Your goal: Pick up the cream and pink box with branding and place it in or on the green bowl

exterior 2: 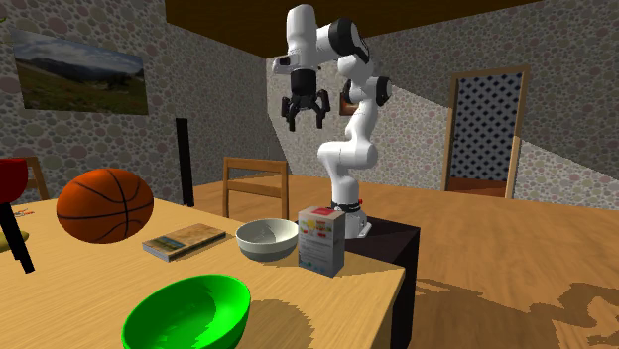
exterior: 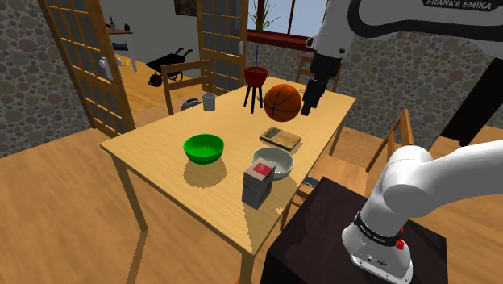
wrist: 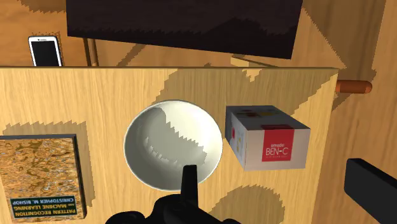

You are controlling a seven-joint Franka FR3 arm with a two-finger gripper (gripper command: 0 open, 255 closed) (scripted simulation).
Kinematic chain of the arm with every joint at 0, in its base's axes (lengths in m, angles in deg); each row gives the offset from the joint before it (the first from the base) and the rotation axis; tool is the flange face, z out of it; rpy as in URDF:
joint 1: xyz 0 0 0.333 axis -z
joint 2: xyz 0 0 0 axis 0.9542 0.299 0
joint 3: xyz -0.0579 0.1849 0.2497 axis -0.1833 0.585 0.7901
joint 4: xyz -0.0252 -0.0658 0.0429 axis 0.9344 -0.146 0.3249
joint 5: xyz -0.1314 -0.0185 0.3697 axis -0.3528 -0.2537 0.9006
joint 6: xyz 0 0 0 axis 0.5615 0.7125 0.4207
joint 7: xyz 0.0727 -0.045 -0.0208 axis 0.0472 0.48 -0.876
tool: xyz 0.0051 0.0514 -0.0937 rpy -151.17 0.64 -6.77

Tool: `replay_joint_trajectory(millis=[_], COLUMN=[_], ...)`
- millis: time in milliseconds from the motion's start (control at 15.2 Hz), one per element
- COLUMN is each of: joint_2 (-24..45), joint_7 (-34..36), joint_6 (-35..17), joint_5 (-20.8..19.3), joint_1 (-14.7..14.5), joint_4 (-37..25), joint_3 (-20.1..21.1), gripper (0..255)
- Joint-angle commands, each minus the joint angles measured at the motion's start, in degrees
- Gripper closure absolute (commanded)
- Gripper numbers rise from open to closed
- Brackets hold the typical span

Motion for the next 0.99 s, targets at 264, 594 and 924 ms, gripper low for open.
replay_joint_trajectory(millis=[264,594,924], joint_2=[6.14,13.8,21.26], joint_7=[-11.96,-25.79,-38.25], joint_6=[-6.24,-14.55,-23.65], joint_5=[-3.5,-8.12,-13.33], joint_1=[-4.7,-9.92,-14.2], joint_4=[2.22,4.93,7.96], joint_3=[-0.09,0.32,1.37], gripper=[0,0,0])
